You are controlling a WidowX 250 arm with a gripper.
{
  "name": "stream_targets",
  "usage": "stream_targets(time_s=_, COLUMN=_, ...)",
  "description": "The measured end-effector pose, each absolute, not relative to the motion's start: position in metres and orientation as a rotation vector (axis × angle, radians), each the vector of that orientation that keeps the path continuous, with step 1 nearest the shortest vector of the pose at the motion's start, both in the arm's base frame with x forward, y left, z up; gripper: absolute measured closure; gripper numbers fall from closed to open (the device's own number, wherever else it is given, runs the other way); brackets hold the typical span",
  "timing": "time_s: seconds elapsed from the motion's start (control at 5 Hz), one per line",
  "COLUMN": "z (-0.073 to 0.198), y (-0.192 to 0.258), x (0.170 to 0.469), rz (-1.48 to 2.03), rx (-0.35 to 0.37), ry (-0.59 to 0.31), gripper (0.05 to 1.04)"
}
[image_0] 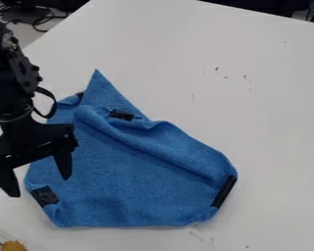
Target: Unfold the cloth from top left to bottom right
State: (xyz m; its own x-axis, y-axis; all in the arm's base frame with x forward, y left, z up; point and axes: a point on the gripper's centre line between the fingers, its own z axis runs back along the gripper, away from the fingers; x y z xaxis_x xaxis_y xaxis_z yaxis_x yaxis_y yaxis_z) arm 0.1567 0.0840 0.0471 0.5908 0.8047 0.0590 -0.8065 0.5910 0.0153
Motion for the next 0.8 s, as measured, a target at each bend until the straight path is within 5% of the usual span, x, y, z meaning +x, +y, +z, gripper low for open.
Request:
stream_targets(time_s=0.2, z=0.044, y=0.083, x=0.156, rz=0.940, rx=0.043, ry=-0.027, gripper=0.082)
stream_targets(time_s=0.8, z=0.057, y=0.061, x=0.260, rz=0.793, rx=0.054, ry=-0.099, gripper=0.082)
